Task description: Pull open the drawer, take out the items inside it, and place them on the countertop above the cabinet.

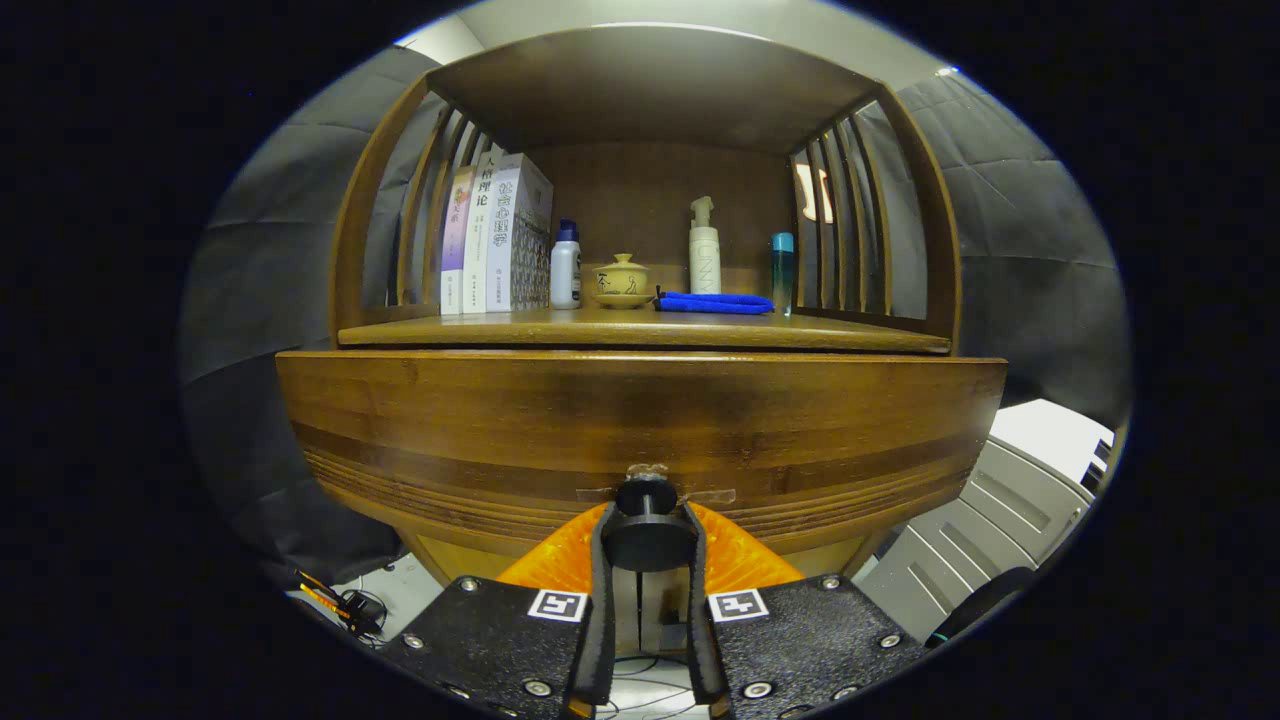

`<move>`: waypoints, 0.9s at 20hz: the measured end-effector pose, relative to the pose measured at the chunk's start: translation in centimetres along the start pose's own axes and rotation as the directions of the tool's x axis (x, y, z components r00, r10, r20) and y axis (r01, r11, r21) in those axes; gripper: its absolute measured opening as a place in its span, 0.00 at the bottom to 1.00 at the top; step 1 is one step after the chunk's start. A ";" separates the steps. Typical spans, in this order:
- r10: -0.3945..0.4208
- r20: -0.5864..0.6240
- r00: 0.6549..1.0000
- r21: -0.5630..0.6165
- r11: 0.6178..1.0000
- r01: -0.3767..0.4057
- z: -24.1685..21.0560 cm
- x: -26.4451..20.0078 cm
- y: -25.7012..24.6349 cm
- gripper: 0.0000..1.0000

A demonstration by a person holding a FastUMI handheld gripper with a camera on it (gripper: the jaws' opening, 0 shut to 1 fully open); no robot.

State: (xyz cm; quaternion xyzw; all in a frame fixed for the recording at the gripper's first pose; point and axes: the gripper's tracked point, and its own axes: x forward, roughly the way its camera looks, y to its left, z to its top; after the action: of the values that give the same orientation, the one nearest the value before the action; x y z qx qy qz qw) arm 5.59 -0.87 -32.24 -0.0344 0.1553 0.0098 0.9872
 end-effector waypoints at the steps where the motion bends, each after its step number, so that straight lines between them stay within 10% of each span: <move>1: 0.001 -0.002 1.000 -0.002 1.000 -0.001 -0.2 -0.9 0.1 0.30; 18: 0.057 -0.089 0.994 0.026 0.998 -0.055 -2.4 -8.2 1.0 0.30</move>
State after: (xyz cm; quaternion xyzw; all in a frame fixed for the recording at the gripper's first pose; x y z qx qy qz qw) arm -2.99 -0.09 -32.04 -0.0191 0.2004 0.0340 0.9789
